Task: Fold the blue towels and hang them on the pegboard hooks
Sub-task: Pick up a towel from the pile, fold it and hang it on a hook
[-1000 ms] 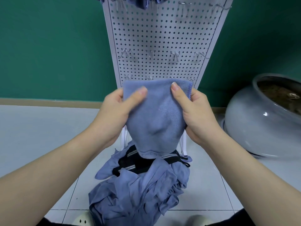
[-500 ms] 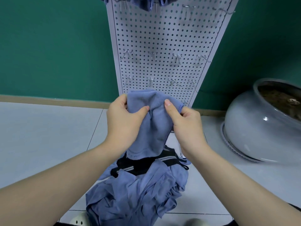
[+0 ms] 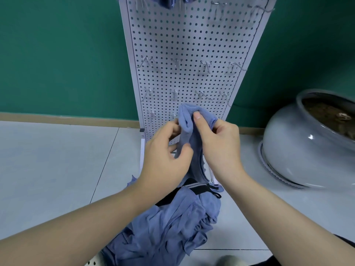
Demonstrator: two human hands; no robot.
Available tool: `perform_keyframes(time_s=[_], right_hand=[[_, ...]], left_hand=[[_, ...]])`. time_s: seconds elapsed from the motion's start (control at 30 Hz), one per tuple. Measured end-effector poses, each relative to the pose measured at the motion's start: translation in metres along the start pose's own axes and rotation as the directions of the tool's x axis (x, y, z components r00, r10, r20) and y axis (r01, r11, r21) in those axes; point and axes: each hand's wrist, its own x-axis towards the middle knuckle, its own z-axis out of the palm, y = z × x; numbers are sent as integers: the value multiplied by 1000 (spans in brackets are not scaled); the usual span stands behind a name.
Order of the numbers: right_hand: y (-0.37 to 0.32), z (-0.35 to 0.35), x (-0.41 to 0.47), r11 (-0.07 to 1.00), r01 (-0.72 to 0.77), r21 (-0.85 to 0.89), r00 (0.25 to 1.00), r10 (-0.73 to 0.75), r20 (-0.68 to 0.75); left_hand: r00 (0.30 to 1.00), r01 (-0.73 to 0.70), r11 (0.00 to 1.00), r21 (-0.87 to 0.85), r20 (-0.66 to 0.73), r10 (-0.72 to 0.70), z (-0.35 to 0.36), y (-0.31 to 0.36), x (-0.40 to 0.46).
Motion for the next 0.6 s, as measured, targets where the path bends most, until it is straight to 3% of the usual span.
perform_keyframes(time_s=[0.17,0.33,0.6], right_hand=[[-1,-4,0,999,-15,28,999,14,50],[-4,-6,-2,999,-15,28,994,12,109],[-15,0,-14,998,61,2,965,-60,255]], left_hand=[[995,-94,995,-22,36,95,-2,-1,6],[991,-134,989,66,11,134,-9,-4,14],[991,-59,998,23,-123,62,-17,7,27]])
